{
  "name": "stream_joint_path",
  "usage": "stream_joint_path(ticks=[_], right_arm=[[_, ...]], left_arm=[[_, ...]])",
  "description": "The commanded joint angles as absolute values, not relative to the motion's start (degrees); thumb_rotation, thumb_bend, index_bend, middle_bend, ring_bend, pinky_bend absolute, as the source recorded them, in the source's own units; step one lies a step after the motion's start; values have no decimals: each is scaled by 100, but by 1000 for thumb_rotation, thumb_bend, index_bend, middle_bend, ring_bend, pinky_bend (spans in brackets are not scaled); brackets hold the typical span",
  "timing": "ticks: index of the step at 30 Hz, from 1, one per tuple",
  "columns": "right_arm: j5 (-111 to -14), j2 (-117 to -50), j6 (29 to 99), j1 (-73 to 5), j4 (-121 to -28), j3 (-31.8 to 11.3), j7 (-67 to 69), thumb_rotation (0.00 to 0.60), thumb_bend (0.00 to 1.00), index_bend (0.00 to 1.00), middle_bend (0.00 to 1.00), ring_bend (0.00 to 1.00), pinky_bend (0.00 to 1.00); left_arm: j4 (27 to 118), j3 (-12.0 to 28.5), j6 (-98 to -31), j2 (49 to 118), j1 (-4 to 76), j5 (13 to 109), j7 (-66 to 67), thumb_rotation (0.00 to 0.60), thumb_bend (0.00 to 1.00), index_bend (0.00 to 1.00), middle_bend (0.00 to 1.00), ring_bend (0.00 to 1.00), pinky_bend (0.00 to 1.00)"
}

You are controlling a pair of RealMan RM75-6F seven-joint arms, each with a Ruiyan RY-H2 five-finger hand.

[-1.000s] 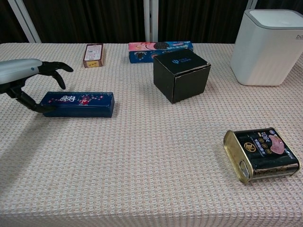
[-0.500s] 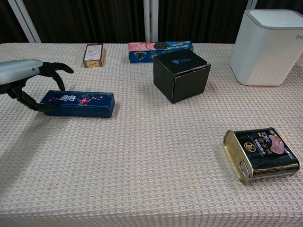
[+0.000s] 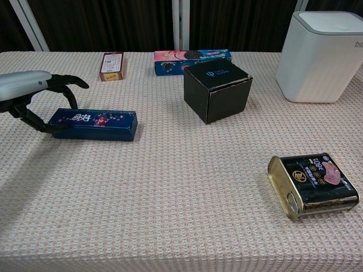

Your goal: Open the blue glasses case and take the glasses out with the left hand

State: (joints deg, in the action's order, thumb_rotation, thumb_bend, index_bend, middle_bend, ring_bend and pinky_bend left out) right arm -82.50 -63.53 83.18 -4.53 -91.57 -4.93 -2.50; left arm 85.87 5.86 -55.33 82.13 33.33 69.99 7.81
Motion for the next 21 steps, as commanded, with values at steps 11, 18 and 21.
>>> stream_joint_path(ticks=[11, 18, 21], right_arm=[[-8230, -6347, 8279, -468, -9167, -487, -269, 600, 173, 0, 0, 0, 0], [-8232, -6346, 8253, -480, -9164, -481, -259, 600, 173, 0, 0, 0, 0], [-8232, -6352, 8251, -483, -9152, -481, -252, 600, 173, 0, 0, 0, 0]], left_arm=[[8511, 587, -5479, 8255, 3366, 6952, 766, 600, 344, 148, 351, 17, 49], [8458, 609, -5526, 8300, 3358, 6944, 733, 600, 365, 186, 433, 77, 61], [8458, 627, -5526, 8305, 3353, 6924, 683, 600, 366, 202, 468, 106, 67]])
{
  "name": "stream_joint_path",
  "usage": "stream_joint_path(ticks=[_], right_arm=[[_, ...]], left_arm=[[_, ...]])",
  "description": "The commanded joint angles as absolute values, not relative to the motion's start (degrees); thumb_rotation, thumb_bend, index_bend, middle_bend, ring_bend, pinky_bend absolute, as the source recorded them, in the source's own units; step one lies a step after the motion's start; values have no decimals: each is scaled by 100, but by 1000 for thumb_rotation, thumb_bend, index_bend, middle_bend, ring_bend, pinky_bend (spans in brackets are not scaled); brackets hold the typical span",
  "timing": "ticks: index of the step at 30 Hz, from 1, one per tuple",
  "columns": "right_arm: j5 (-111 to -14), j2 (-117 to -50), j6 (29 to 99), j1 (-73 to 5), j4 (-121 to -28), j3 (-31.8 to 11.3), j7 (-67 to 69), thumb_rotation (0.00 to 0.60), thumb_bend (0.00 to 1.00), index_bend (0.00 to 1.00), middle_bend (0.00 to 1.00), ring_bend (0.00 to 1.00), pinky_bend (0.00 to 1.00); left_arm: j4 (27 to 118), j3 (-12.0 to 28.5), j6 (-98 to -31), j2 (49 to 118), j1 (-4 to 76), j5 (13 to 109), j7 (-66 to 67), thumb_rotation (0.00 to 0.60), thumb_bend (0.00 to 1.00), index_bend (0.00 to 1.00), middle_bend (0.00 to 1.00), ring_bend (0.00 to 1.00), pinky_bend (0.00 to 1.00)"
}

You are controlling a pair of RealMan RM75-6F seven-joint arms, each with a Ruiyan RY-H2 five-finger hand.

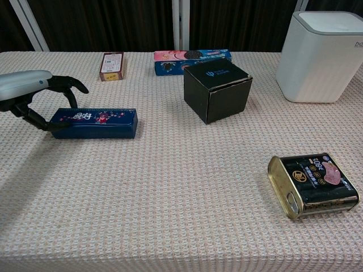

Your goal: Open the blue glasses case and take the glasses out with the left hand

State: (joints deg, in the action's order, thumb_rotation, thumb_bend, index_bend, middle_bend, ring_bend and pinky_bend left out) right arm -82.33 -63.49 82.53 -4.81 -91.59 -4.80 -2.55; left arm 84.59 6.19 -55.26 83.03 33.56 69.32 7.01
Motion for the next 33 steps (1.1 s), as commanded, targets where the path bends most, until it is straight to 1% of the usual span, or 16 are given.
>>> stream_joint_path(ticks=[1, 14, 22, 28, 33], right_arm=[[-8230, -6354, 8248, -484, -9147, -480, -249, 600, 173, 0, 0, 0, 0], [-8216, -6388, 8228, -498, -9101, -483, -242, 600, 173, 0, 0, 0, 0], [-8207, -6411, 8216, -513, -9088, -489, -265, 600, 173, 0, 0, 0, 0], [-8187, -6421, 8190, -527, -9089, -492, -290, 600, 173, 0, 0, 0, 0], [-8183, -6428, 8177, -535, -9093, -490, -311, 600, 174, 0, 0, 0, 0]], left_arm=[[8459, 633, -5522, 8303, 3353, 6914, 671, 600, 366, 207, 479, 114, 68], [8591, 808, -5307, 8221, 3354, 6547, 260, 600, 413, 238, 621, 230, 100], [8910, 961, -5009, 8039, 3342, 6064, -133, 600, 430, 240, 649, 256, 112], [8967, 1032, -5132, 8051, 3296, 5992, -243, 600, 444, 244, 659, 265, 120], [8999, 1073, -5101, 8058, 3281, 5792, -310, 600, 448, 248, 674, 282, 123]])
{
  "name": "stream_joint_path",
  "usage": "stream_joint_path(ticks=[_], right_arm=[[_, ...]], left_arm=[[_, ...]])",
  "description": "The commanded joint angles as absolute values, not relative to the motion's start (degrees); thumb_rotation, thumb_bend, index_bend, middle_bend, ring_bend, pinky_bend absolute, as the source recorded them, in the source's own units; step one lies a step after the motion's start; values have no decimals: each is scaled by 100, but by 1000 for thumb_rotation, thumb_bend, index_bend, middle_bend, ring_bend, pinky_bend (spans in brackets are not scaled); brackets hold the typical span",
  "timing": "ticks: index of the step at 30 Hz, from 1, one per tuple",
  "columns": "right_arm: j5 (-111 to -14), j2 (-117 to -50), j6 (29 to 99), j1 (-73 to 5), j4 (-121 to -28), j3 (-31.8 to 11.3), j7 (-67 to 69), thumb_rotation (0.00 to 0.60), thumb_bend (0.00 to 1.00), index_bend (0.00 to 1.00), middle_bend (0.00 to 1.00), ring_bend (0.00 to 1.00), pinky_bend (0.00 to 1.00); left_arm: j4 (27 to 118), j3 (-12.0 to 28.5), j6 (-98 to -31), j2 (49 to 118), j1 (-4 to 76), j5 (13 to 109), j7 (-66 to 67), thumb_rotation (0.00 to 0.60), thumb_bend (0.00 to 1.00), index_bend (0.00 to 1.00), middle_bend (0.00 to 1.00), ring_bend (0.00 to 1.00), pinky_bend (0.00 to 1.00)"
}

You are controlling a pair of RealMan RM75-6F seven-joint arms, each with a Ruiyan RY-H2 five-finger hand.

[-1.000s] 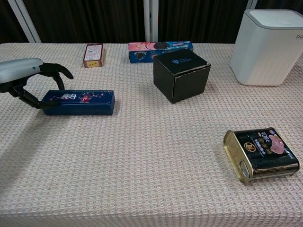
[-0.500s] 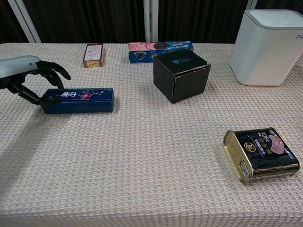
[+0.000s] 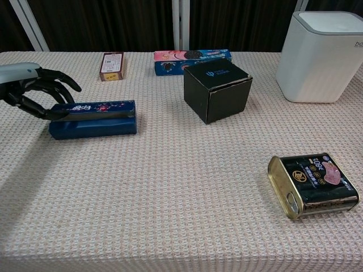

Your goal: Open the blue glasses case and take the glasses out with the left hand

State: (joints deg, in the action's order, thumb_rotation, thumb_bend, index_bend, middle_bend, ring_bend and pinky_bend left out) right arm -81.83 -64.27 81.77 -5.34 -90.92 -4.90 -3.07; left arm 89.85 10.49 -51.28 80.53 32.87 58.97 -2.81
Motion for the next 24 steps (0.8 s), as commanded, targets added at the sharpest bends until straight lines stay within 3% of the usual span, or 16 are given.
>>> stream_joint_path(ticks=[1, 6, 10, 13, 17, 24], right_arm=[[-8184, -6430, 8177, -536, -9093, -488, -313, 600, 174, 0, 0, 0, 0], [-8179, -6434, 8166, -537, -9089, -481, -323, 600, 174, 0, 0, 0, 0], [-8176, -6440, 8145, -546, -9085, -474, -335, 600, 174, 0, 0, 0, 0], [-8170, -6446, 8123, -555, -9082, -470, -342, 600, 175, 0, 0, 0, 0], [-8163, -6450, 8088, -569, -9085, -462, -355, 600, 176, 0, 0, 0, 0], [-8176, -6444, 8061, -579, -9094, -442, -358, 600, 176, 0, 0, 0, 0]], left_arm=[[9012, 1095, -5064, 8057, 3285, 5677, -326, 600, 449, 250, 680, 288, 124], [9153, 1196, -4918, 7997, 3358, 4825, -160, 600, 453, 258, 700, 309, 138], [9257, 1272, -5192, 8043, 3419, 4294, 139, 600, 453, 260, 684, 313, 159], [9290, 1287, -5381, 8107, 3423, 4195, 267, 600, 451, 268, 575, 296, 187], [9270, 1267, -5357, 8112, 3427, 4192, 293, 600, 445, 254, 281, 152, 212], [8980, 1271, -5523, 8321, 3416, 4296, 328, 600, 420, 211, 148, 85, 211]])
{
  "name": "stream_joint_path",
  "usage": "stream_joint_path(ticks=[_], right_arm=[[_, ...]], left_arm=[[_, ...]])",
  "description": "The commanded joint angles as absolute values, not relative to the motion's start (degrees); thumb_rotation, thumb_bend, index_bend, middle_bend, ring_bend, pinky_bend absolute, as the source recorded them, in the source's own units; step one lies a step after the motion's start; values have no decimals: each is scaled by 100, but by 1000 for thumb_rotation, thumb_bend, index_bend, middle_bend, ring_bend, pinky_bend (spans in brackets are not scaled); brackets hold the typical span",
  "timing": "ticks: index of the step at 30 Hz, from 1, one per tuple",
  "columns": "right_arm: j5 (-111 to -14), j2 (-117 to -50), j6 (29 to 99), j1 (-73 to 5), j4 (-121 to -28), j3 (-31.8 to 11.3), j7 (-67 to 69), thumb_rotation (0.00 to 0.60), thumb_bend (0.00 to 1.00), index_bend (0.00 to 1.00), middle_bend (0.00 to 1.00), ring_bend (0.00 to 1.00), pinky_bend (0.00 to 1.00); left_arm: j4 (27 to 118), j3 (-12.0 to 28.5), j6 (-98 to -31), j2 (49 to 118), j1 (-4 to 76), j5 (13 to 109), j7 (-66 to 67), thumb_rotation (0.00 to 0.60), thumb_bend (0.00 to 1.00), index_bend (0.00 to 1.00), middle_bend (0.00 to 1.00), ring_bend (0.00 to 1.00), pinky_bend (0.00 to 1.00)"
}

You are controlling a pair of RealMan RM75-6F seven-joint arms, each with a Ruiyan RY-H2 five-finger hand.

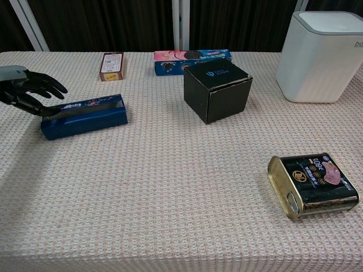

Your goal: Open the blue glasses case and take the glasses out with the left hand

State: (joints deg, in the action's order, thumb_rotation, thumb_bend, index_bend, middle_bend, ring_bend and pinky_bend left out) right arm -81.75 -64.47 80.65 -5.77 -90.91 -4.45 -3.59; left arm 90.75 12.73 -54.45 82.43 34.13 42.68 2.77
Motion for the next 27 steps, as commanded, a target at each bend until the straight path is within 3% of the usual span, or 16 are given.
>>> stream_joint_path(ticks=[1, 9, 19, 27], right_arm=[[-8175, -6440, 8055, -581, -9097, -441, -356, 600, 176, 0, 0, 0, 0], [-8184, -6433, 8033, -605, -9111, -444, -348, 600, 176, 0, 0, 0, 0], [-8172, -6472, 8003, -649, -9111, -463, -393, 600, 176, 0, 0, 0, 0], [-8156, -6475, 7997, -650, -9110, -456, -407, 600, 176, 0, 0, 0, 0]], left_arm=[[8914, 1274, -5575, 8377, 3421, 4299, 368, 600, 416, 207, 143, 81, 212], [8626, 1382, -5781, 8599, 3413, 4398, 386, 600, 390, 181, 116, 48, 208], [8923, 1323, -6105, 8433, 3203, 5179, 205, 600, 189, 172, 109, 42, 186], [8627, 1245, -5849, 8627, 3253, 5212, 233, 600, 177, 166, 109, 42, 180]])
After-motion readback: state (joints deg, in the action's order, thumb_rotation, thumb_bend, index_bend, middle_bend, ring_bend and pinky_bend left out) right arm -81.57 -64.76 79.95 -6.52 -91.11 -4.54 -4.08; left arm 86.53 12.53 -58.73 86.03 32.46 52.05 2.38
